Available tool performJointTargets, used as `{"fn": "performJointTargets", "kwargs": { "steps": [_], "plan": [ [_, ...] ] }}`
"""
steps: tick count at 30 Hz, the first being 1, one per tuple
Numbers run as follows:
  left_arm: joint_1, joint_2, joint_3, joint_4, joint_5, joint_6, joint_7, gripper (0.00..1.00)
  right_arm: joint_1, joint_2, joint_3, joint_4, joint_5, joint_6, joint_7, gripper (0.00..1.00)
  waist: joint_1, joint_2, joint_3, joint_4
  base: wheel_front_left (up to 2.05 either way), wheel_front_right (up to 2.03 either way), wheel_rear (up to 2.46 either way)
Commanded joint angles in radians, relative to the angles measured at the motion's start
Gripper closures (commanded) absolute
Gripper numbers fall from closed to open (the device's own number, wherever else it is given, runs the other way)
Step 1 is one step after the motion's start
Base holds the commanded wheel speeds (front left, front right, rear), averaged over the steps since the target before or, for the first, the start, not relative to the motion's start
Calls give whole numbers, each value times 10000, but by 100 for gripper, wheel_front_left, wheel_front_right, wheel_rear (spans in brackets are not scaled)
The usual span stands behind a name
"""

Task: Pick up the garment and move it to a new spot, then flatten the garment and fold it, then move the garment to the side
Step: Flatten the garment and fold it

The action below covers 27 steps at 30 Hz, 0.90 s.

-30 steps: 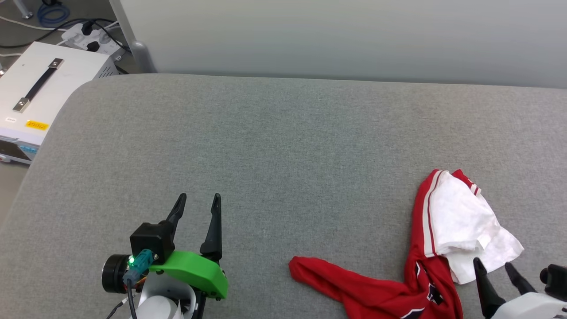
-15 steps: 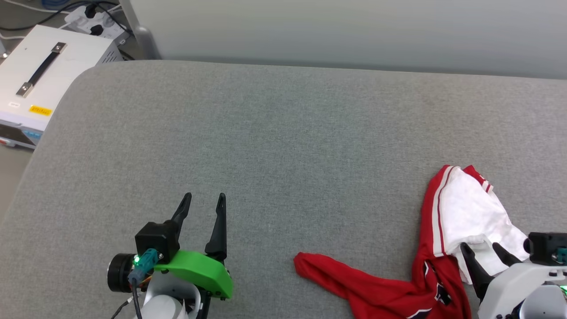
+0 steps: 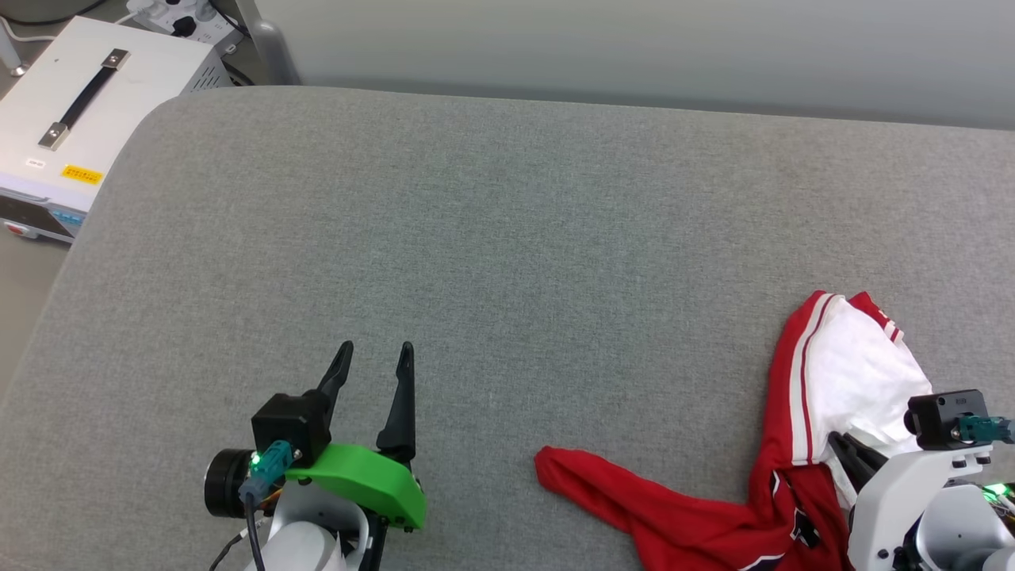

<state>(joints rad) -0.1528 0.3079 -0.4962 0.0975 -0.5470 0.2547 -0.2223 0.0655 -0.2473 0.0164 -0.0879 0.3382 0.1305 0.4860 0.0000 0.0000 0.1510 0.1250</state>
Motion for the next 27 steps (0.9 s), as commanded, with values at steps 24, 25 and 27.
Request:
{"fn": "performJointTargets", "kwargs": {
  "steps": [24, 25, 27],
  "plan": [
    [-247, -66, -217, 179, -105, -110, -55, 0, -1775, 516, 2729, 99, 716, 2, -817, 100, 0, 0, -363, 228, 0, 0, 0],
    [-262, -83, -232, 186, -112, -115, -53, 0, -1825, 522, 2968, 378, 800, 2, -806, 100, 0, 0, -348, 284, 0, 0, 0],
    [-266, -104, -246, 199, -124, -113, -58, 0, -1912, 606, 3263, 825, 1073, 2, -958, 100, 0, 0, -293, 369, 0, 0, 0]
  ]
}}
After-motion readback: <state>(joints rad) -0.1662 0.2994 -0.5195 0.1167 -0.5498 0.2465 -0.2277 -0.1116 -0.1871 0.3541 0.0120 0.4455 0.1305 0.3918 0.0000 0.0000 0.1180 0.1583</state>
